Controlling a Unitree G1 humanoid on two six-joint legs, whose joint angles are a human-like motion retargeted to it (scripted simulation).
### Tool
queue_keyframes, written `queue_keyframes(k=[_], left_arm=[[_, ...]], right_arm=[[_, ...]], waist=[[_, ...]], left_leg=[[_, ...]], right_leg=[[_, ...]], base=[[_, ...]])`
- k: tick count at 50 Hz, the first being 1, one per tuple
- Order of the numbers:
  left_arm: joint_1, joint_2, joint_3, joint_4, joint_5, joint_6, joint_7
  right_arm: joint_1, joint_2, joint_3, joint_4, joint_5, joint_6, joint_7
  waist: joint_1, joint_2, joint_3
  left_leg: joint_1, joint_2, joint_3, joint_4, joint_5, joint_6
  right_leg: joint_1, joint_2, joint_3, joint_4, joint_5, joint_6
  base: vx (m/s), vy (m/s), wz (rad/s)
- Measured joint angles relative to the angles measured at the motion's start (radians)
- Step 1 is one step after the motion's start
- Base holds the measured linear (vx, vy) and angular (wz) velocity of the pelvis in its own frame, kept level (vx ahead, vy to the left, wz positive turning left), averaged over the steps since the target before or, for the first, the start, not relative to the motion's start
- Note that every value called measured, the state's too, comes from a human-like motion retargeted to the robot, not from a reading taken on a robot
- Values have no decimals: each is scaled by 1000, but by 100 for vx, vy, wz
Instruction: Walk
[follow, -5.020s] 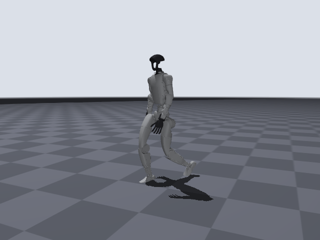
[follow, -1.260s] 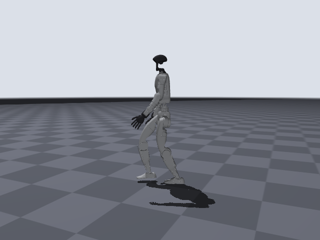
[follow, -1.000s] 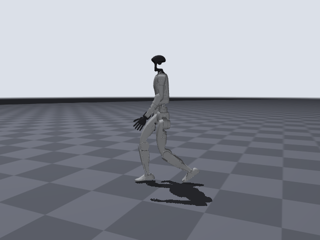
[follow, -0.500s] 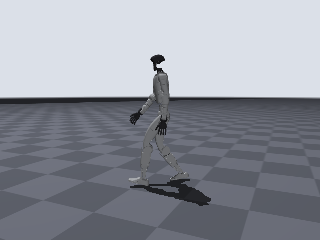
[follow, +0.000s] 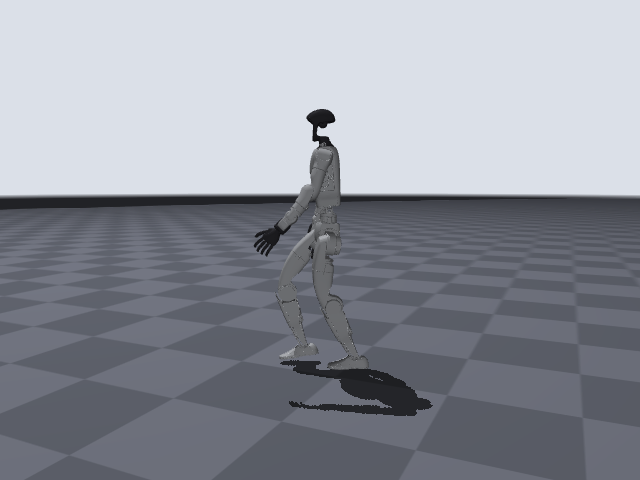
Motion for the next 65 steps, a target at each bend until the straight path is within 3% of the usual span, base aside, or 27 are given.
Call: queue_keyframes(k=[5, 10, 13, 16, 18, 20, 23, 28, 32, 38, 42, 48, 54, 57, 60, 65], left_arm=[[-73, 13, -13, -34, 9, -28, 12], [-43, -17, -26, -57, 25, -38, 16], [-12, -49, -32, -44, 32, -32, -3], [30, -84, -51, -26, 60, -22, -32], [56, -101, -70, -15, 85, -7, -56], [77, -115, -89, -2, 113, 8, -78], [113, -126, -111, 18, 150, 25, -101], [178, -122, -110, 47, 182, 38, -119], [235, -113, -85, 76, 186, 41, -119], [286, -111, -47, 123, 209, 46, -117], [311, -119, -33, 138, 216, 50, -113], [328, -135, -27, 150, 185, 52, -106], [287, -126, -34, 128, 147, 56, -121], [257, -112, -41, 98, 149, 57, -120], [226, -97, -45, 70, 151, 57, -111], [177, -75, -38, 36, 145, 45, -85]], right_arm=[[-6, 6, -31, 6, 5, -2, -37], [7, 18, -55, 4, 18, -7, -74], [-16, 13, -62, 10, 42, -6, -84], [-42, 4, -57, 10, 58, -7, -82], [-63, -4, -51, 5, 59, -6, -77], [-88, -11, -43, 4, 52, -5, -71], [-125, -17, -24, -3, 23, -4, -64], [-192, -27, 8, -34, -39, -6, -33], [-244, -34, 35, -69, -72, -15, -9], [-302, -46, 72, -108, -118, -26, 10], [-297, -42, 84, -115, -137, -30, 10], [-228, -13, 84, -60, -136, -20, 13], [-163, 10, 56, 41, -111, 9, 64], [-142, 9, 38, 64, -108, 21, 79], [-119, 3, 22, 63, -95, 23, 80], [-91, -5, 6, 24, -69, 14, 58]], waist=[[-19, 46, 8], [-15, 70, -22], [-14, 116, -18], [2, 161, -10], [22, 174, -7], [48, 177, -3], [97, 168, 2], [187, 139, 26], [240, 116, 47], [274, 76, 52], [283, 66, 38], [286, 9, 13], [264, -53, 13], [236, -50, 19], [200, -35, 30], [134, -6, 54]], left_leg=[[73, 67, -5, 35, -68, -21], [78, 110, 2, 218, -85, -63], [48, 155, -24, 400, 31, -142], [-30, 194, -39, 631, 228, -241], [-103, 210, -33, 770, 332, -275], [-188, 238, -6, 891, 350, -257], [-314, 286, 40, 993, 249, -175], [-471, 300, 90, 893, 103, -88], [-541, 267, 112, 626, 97, -90], [-549, 164, 103, 66, 275, -151], [-560, 125, 94, -65, 334, -157], [-570, 39, 128, 79, 349, -89], [-483, -61, 124, 124, 252, -8], [-401, -79, 93, 91, 215, 4], [-300, -78, 53, 42, 190, -3], [-137, -50, -14, -21, 140, -24]], right_leg=[[14, 84, -6, -435, 165, 87], [-9, 130, -15, -360, 203, 76], [15, 183, -45, -295, 176, 27], [56, 236, -69, -260, 108, -35], [87, 257, -72, -251, 58, -69], [127, 270, -69, -251, 11, -92], [203, 283, -54, -277, -42, -103], [370, 289, 0, -372, -96, -100], [494, 269, 48, -444, -135, -100], [608, 202, 81, -486, -211, -99], [634, 183, 88, -418, -270, -100], [619, 114, 104, -167, -256, -42], [469, 17, 103, 239, 18, 53], [363, -34, 70, 382, 54, 20], [265, -79, 30, 429, -1, -35], [139, -84, -14, 281, -73, -69]], base=[[65, -7, 16], [69, -11, 15], [69, -13, 14], [66, -12, 5], [63, -10, -2], [61, -10, -3], [58, -9, -15], [56, -8, -35], [56, -7, -41], [55, -3, -10], [57, 3, 2], [63, 7, 2], [63, 8, 14], [61, 6, 30], [59, 5, 39], [55, 2, 47]])
